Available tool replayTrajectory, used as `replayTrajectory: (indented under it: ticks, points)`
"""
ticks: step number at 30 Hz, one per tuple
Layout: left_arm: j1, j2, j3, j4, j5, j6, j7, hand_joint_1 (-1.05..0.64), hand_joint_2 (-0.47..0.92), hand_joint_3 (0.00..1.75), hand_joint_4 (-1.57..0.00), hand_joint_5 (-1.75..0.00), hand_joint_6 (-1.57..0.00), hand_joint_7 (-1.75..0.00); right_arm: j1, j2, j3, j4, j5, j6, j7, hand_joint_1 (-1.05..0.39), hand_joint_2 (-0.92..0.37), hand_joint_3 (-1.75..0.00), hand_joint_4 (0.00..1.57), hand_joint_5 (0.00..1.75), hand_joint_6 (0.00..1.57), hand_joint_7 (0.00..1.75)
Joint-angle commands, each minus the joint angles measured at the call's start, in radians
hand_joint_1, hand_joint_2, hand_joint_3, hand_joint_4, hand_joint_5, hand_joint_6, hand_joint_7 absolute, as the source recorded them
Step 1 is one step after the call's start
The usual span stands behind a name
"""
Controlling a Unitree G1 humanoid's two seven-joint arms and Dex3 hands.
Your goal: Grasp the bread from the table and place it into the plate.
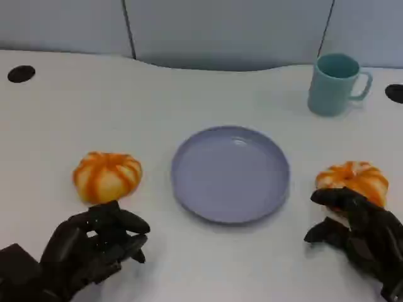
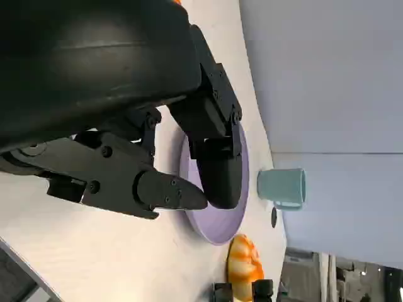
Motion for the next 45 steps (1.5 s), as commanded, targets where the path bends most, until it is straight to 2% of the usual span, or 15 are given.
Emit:
replayTrajectory:
  ticks: [1, 6, 9, 11, 17, 33, 34, 36, 37, 39, 40, 41, 43, 44, 45]
  points:
    - [0.001, 0.011, 0.014, -0.025, -0.108, 0.110, -0.045, -0.20, 0.91, 0.17, -0.77, -1.44, -0.89, -0.85, 0.010, -0.008, -0.005, 0.010, -0.004, 0.011, -0.007, -0.42, -0.92, -0.26, 0.61, 1.36, 0.58, 0.99]
    - [-0.005, 0.010, 0.033, -0.056, -0.216, 0.244, -0.076, -0.23, 0.92, 0.15, -0.75, -1.49, -0.86, -0.89, 0.009, -0.009, -0.005, 0.011, -0.003, 0.012, -0.005, -0.41, -0.92, -0.27, 0.59, 1.38, 0.58, 1.00]
    - [-0.028, -0.005, 0.086, -0.059, -0.344, 0.377, -0.083, -0.27, 0.92, 0.11, -0.73, -1.60, -0.75, -1.09, 0.008, -0.011, -0.004, 0.011, -0.008, 0.010, -0.008, -0.42, -0.92, -0.26, 0.59, 1.39, 0.57, 1.00]
    - [-0.033, -0.010, 0.103, -0.066, -0.376, 0.415, -0.075, -0.27, 0.92, 0.10, -0.74, -1.63, -0.74, -1.13, 0.009, -0.011, -0.002, 0.010, -0.013, 0.005, -0.012, -0.43, -0.92, -0.26, 0.59, 1.39, 0.57, 1.01]
    - [-0.037, -0.065, 0.150, -0.069, -0.372, 0.363, -0.017, -0.27, 0.92, 0.14, -0.80, -1.58, -0.75, -1.14, 0.009, -0.011, -0.004, 0.006, -0.005, 0.017, -0.008, -0.43, -0.92, -0.25, 0.58, 1.39, 0.56, 1.01]
    - [-0.038, -0.073, 0.160, -0.070, -0.363, 0.365, -0.018, -0.27, 0.92, 0.13, -0.81, -1.56, -0.76, -1.12, 0.009, -0.011, -0.004, 0.005, -0.005, 0.018, -0.008, -0.43, -0.92, -0.25, 0.57, 1.40, 0.56, 1.03]
    - [-0.034, -0.051, 0.133, -0.060, -0.320, 0.328, -0.051, -0.27, 0.92, 0.13, -0.81, -1.56, -0.76, -1.12, 0.009, -0.012, -0.002, 0.009, -0.008, 0.010, -0.006, -0.43, -0.92, -0.25, 0.57, 1.40, 0.56, 1.03]
    - [-0.028, -0.025, 0.101, -0.046, -0.263, 0.278, -0.093, -0.28, 0.92, 0.13, -0.72, -1.62, -0.72, -1.14, 0.009, -0.013, -0.001, 0.014, -0.012, 0.000, -0.003, -0.42, -0.92, -0.27, 0.57, 1.40, 0.55, 1.02]
    - [-0.027, -0.025, 0.089, -0.071, -0.216, 0.224, -0.069, -0.28, 0.92, 0.14, -0.70, -1.63, -0.71, -1.14, 0.004, -0.011, -0.003, 0.019, -0.010, 0.004, -0.005, -0.42, -0.92, -0.27, 0.57, 1.40, 0.55, 1.02]
    - [-0.031, -0.019, 0.076, -0.119, -0.118, 0.118, -0.008, -0.27, 0.92, 0.16, -0.77, -1.38, -0.80, -0.83, -0.001, -0.007, -0.003, 0.024, -0.010, 0.007, -0.016, -0.42, -0.92, -0.26, 0.59, 1.39, 0.57, 1.02]
    - [-0.035, -0.012, 0.071, -0.131, -0.085, 0.081, 0.007, -0.26, 0.92, 0.18, -0.77, -1.23, -0.84, -0.61, -0.003, -0.006, -0.003, 0.025, -0.011, 0.007, -0.018, -0.42, -0.92, -0.26, 0.61, 1.38, 0.58, 1.00]
    - [-0.038, -0.007, 0.068, -0.134, -0.068, 0.061, 0.012, -0.26, 0.92, 0.18, -0.77, -1.16, -0.86, -0.51, -0.003, -0.005, -0.003, 0.026, -0.011, 0.006, -0.019, -0.42, -0.92, -0.26, 0.61, 1.37, 0.58, 0.99]
    - [-0.039, -0.003, 0.063, -0.131, -0.059, 0.042, 0.019, -0.25, 0.92, 0.19, -0.77, -1.11, -0.88, -0.42, -0.004, -0.005, -0.002, 0.027, -0.011, 0.004, -0.019, -0.41, -0.92, -0.26, 0.62, 1.37, 0.59, 0.98]
    - [-0.055, 0.026, 0.059, -0.140, 0.017, -0.019, 0.057, -0.26, 0.92, 0.17, -0.74, -1.04, -0.85, -0.38, -0.005, -0.005, -0.003, 0.029, -0.008, 0.003, -0.014, -0.42, -0.92, -0.26, 0.61, 1.37, 0.59, 0.98]
    - [-0.072, 0.056, 0.055, -0.143, 0.091, -0.080, 0.089, -0.29, 0.92, 0.14, -0.74, -0.84, -0.81, -0.27, -0.006, -0.004, -0.004, 0.030, -0.007, 0.002, -0.012, -0.42, -0.92, -0.26, 0.61, 1.37, 0.58, 0.98]
